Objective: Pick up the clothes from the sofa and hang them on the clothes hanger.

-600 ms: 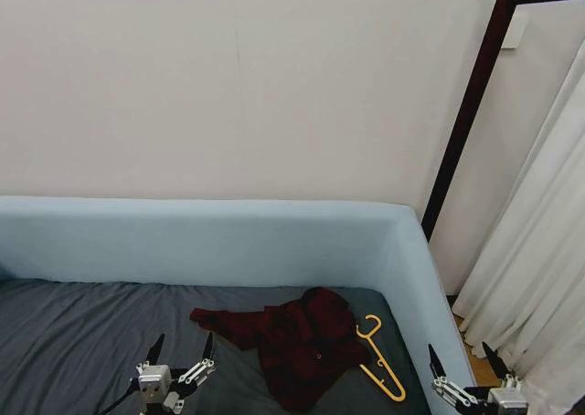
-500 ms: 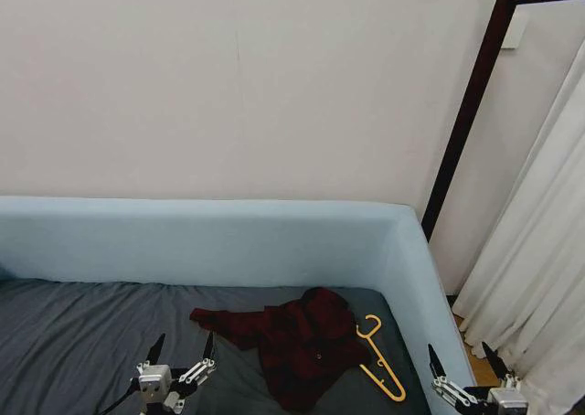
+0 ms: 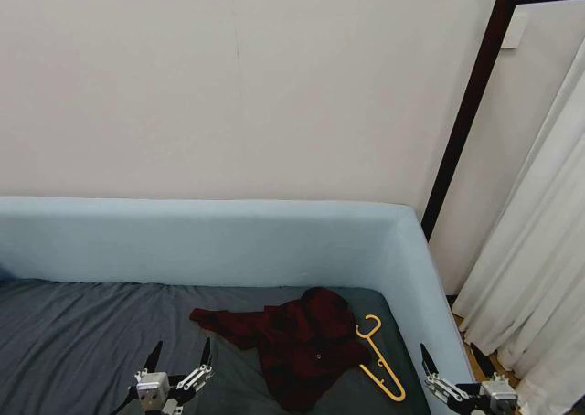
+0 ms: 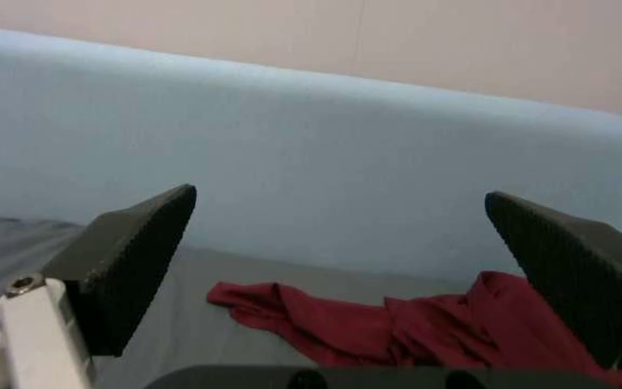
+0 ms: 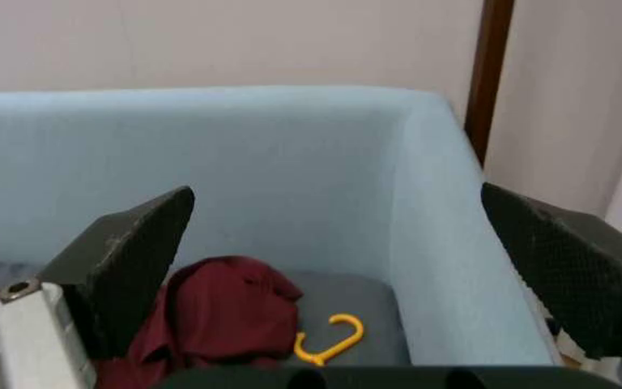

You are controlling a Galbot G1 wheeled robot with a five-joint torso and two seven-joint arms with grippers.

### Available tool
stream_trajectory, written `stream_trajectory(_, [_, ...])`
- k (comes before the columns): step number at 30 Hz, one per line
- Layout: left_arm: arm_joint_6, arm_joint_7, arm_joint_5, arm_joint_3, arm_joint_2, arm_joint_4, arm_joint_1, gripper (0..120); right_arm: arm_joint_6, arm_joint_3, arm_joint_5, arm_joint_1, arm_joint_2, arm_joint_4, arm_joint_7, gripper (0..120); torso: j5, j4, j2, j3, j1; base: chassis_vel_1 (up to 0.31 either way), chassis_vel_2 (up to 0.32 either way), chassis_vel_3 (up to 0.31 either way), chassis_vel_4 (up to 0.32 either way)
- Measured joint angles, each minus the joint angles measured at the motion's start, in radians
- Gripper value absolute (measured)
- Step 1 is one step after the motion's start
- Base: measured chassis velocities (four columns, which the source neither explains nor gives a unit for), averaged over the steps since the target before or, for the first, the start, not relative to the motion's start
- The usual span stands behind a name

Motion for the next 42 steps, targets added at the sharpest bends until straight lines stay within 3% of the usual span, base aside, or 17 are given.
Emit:
stream_trajectory(2, [-0.003,0.001,0.007,0.007,-0.006,0.010,0.002,100,-0.023,-0.012,0.011,0.001,-0.028,0.009,0.009,100,-0.0003,-0.0005,0.000,0.000,0.000,0.000,0.000,0.000,0.000])
stream_trajectory(6, [-0.034,0.001,0.036,0.025,-0.028,0.044,0.012,100,-0.146,-0.076,0.126,0.019,-0.180,0.021,0.063,100,-0.0002,0.0002,0.000,0.000,0.000,0.000,0.000,0.000,0.000])
stream_trajectory(8, [-0.041,0.001,0.040,0.030,-0.030,0.051,0.013,100,-0.176,-0.087,0.157,0.020,-0.220,0.020,0.070,100,-0.0003,0.0002,0.000,0.000,0.000,0.000,0.000,0.000,0.000])
stream_trajectory(10, [-0.056,0.001,0.050,0.033,-0.034,0.065,0.016,100,-0.238,-0.118,0.217,0.045,-0.300,0.008,0.089,100,-0.0002,-0.0008,0.000,0.000,0.000,0.000,0.000,0.000,0.000])
stream_trajectory(14, [-0.074,0.000,0.069,0.032,-0.056,0.077,0.026,100,-0.312,-0.210,0.279,0.168,-0.419,-0.036,0.122,100,-0.0001,0.0005,0.000,0.000,0.000,0.000,0.000,0.000,0.000])
stream_trajectory(15, [-0.074,0.000,0.069,0.032,-0.056,0.077,0.026,100,-0.312,-0.210,0.279,0.168,-0.419,-0.036,0.122,100,-0.0001,0.0005,0.000,0.000,0.000,0.000,0.000,0.000,0.000])
stream_trajectory(18, [-0.084,0.000,0.088,0.037,-0.079,0.077,0.037,100,-0.345,-0.330,0.320,0.310,-0.494,-0.104,0.136,100,-0.0002,0.0004,0.000,0.000,0.000,0.000,0.000,0.000,0.000])
stream_trajectory(19, [-0.084,0.000,0.088,0.037,-0.079,0.077,0.037,100,-0.345,-0.330,0.320,0.310,-0.494,-0.104,0.136,100,-0.0002,0.0004,0.000,0.000,0.000,0.000,0.000,0.000,0.000])
stream_trajectory(22, [-0.089,-0.001,0.099,0.039,-0.094,0.081,0.044,100,-0.358,-0.499,0.342,0.482,-0.524,-0.219,0.131,100,-0.0003,-0.0002,0.000,0.000,0.000,0.000,0.000,0.000,0.000])
stream_trajectory(24, [-0.089,-0.001,0.095,0.041,-0.095,0.082,0.044,100,-0.353,-0.546,0.333,0.544,-0.508,-0.275,0.128,100,-0.0001,0.0002,0.000,0.000,0.000,0.000,0.000,0.000,0.000])
stream_trajectory(31, [-0.020,-0.026,0.032,0.122,-0.049,0.083,-0.016,100,-0.312,-0.499,0.314,0.537,-0.473,-0.300,0.127,100,-0.0005,-0.0003,0.000,0.000,0.000,0.000,0.000,0.000,0.000])
stream_trajectory(35, [0.064,-0.060,-0.008,0.220,0.003,0.097,-0.125,100,-0.290,-0.421,0.304,0.485,-0.482,-0.272,0.125,100,-0.0007,-0.0007,0.000,0.000,0.000,0.000,0.000,0.000,0.000])
stream_trajectory(42, [0.095,-0.064,-0.027,0.233,0.025,0.086,-0.152,100,-0.290,-0.452,0.318,0.532,-0.477,-0.325,0.118,100,-0.0007,-0.0002,0.000,0.000,0.000,0.000,0.000,0.000,0.000])
